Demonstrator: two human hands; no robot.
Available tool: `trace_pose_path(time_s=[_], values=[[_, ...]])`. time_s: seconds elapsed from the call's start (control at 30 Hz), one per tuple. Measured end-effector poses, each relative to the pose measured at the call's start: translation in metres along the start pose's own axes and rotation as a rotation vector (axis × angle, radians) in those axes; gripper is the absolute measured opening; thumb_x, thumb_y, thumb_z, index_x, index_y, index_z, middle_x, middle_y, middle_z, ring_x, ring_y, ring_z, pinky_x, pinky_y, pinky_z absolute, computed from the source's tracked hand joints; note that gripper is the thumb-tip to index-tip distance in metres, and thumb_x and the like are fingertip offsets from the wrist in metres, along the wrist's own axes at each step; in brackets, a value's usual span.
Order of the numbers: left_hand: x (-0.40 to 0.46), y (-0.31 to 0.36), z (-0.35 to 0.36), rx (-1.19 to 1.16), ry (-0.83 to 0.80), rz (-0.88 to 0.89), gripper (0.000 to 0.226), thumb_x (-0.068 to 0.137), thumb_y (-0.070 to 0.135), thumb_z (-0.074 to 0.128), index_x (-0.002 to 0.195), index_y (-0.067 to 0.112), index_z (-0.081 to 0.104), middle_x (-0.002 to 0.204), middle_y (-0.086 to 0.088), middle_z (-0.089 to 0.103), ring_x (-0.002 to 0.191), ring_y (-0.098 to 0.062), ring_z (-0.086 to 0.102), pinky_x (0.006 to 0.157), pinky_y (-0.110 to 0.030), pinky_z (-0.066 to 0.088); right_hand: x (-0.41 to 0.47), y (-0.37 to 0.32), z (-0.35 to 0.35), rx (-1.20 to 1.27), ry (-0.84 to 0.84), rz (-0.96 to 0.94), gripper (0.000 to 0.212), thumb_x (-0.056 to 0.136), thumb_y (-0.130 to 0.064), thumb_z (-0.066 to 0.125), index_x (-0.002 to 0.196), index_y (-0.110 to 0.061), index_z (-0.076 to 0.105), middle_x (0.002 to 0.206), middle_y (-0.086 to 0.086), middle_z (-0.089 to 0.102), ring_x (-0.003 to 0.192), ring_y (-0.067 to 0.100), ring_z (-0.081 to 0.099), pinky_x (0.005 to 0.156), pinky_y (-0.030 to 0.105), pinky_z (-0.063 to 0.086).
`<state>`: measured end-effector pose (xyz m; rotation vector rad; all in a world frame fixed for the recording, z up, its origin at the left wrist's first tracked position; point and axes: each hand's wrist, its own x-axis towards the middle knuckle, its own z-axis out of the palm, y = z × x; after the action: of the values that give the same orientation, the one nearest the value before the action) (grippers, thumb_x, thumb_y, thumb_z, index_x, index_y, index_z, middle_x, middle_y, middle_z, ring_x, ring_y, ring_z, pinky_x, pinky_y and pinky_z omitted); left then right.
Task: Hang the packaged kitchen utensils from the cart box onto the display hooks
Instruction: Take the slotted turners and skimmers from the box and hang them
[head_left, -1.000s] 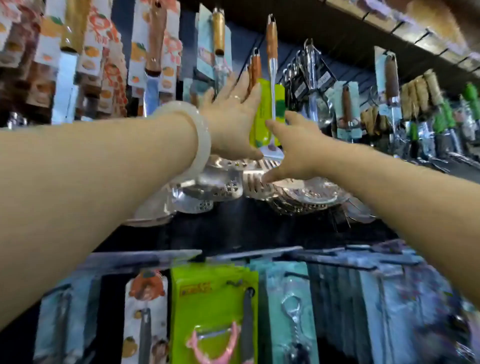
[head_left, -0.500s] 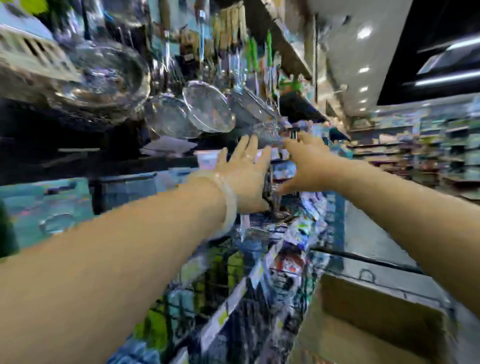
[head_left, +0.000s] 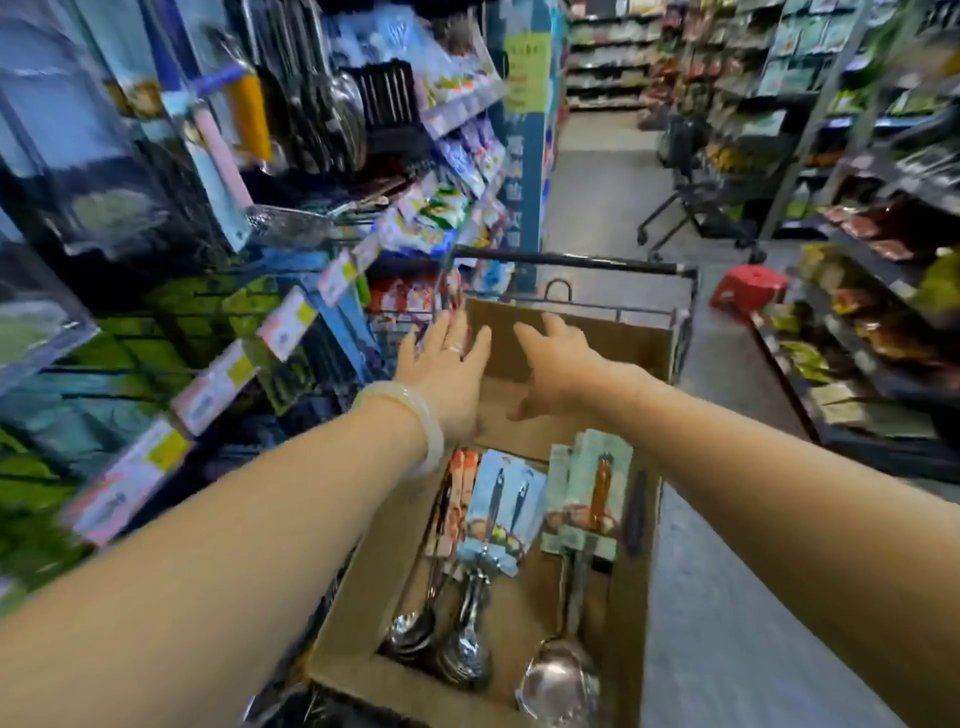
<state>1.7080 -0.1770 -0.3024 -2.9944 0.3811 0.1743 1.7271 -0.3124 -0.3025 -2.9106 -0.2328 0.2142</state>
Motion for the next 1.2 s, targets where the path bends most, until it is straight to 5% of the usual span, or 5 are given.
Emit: trace_pose_path(time_s=[0.3, 0.4, 0.67, 1.07, 1.2], values=[[0.04, 0.031, 0.18, -0.175, -0.405, 0.137, 0.091, 0.087, 0.046, 0.056, 0.15, 0.017, -0.004, 0.158, -0.012, -0.011, 0.147, -0.029, -0.011, 0.118, -0.048, 0.006, 0.001, 0.057, 0.172, 0.253, -0.393, 0.36, 0.073, 0.09, -0.027, 0.057, 0.147, -0.009, 0.014, 0.152, 0.016, 0.02, 0.14, 0.032, 0.023, 0.112, 0.035, 0.023], [0.046, 0.04, 0.234, -0.193, -0.592, 0.212, 0.089, 0.089, 0.04, 0.056, 0.15, 0.015, -0.003, 0.158, -0.013, -0.012, 0.147, -0.03, -0.009, 0.12, -0.046, 0.008, -0.001, 0.071, 0.239, 0.424, -0.471, 0.637, 0.091, 0.083, -0.028, 0.066, 0.148, -0.006, 0.006, 0.15, 0.018, 0.025, 0.138, 0.033, 0.03, 0.11, 0.033, 0.03], [0.063, 0.05, 0.308, -0.379, -0.7, 0.233, 0.078, 0.09, 0.035, 0.056, 0.15, 0.019, 0.009, 0.16, -0.007, 0.003, 0.147, -0.025, 0.005, 0.12, -0.039, 0.015, 0.011, 0.096, 0.317, 0.586, -0.257, 1.095, 0.037, 0.096, -0.022, 0.047, 0.131, -0.011, 0.041, 0.132, 0.011, 0.053, 0.123, 0.029, 0.051, 0.094, 0.037, 0.044], [0.089, 0.053, 0.298, -0.533, -0.701, 0.146, 0.07, 0.089, 0.032, 0.058, 0.147, 0.017, 0.022, 0.154, -0.005, 0.021, 0.141, -0.025, 0.027, 0.115, -0.039, 0.029, 0.007, 0.096, 0.308, 0.727, -0.222, 0.979, 0.032, 0.096, -0.016, 0.046, 0.128, -0.01, 0.047, 0.128, 0.011, 0.056, 0.117, 0.027, 0.054, 0.091, 0.034, 0.045], [0.079, 0.053, 0.289, -0.756, -0.786, 0.124, 0.056, 0.083, 0.031, 0.066, 0.133, 0.02, 0.045, 0.13, -0.002, 0.055, 0.12, -0.021, 0.053, 0.103, -0.037, 0.044, 0.016, 0.089, 0.286, 0.976, -0.155, 0.819, 0.017, 0.095, -0.017, 0.05, 0.111, -0.018, 0.054, 0.101, -0.001, 0.061, 0.087, 0.014, 0.058, 0.081, 0.031, 0.051]])
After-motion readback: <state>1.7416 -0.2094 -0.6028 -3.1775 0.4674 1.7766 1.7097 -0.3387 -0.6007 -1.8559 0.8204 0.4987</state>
